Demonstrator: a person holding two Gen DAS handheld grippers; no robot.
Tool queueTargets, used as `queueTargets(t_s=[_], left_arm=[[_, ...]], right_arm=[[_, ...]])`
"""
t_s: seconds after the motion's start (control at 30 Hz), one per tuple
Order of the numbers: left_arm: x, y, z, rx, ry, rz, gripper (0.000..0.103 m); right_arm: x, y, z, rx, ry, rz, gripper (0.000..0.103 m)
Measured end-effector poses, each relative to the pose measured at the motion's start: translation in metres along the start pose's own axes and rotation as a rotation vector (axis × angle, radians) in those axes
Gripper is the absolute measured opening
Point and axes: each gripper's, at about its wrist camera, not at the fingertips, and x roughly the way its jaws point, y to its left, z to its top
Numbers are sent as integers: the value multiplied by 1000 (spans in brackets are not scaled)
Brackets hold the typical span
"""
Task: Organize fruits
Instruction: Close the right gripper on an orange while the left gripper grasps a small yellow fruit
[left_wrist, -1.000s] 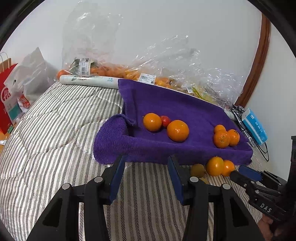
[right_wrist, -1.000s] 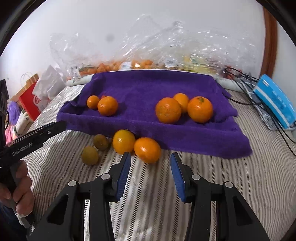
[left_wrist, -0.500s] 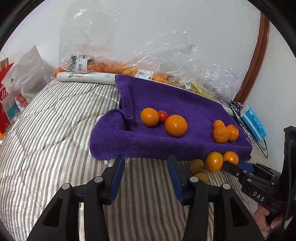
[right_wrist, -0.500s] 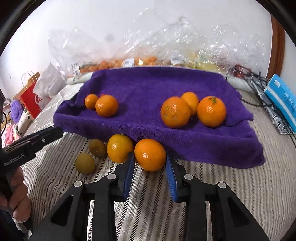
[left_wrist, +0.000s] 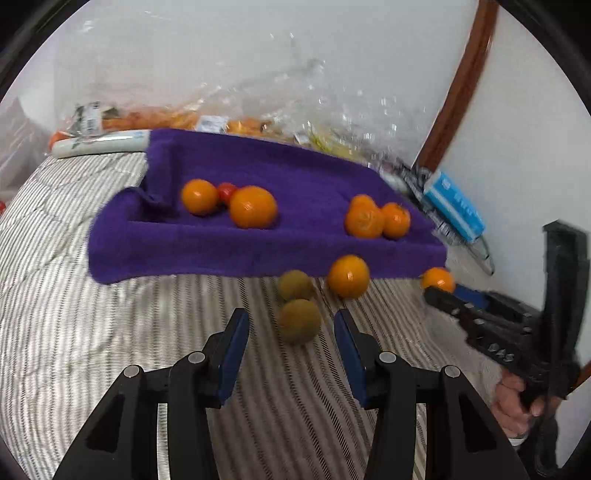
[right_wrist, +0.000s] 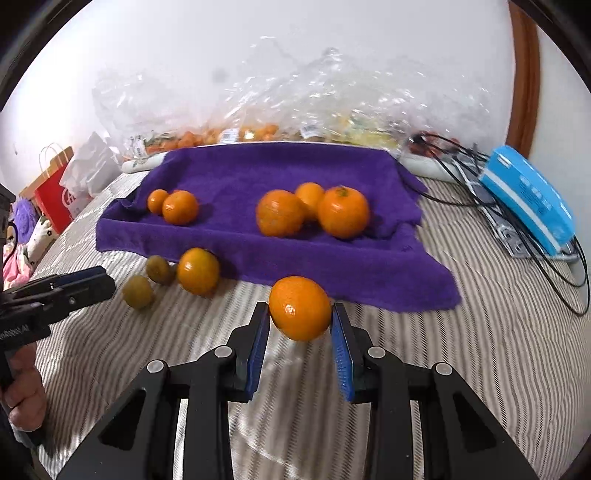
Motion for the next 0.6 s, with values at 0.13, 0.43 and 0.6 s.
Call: queueTargets(t_s=[0.13,0.43,0.6], left_arm=[[13,-6,2,0,35,23,44],[25,-12,5,9,55,45,26],[26,-12,6,4,57,37,26]], right_arm=[[-3,-10,-5,14,-4,0,33],[0,-20,-10,51,13,43,33],[6,-19,-9,49,44,52,33]])
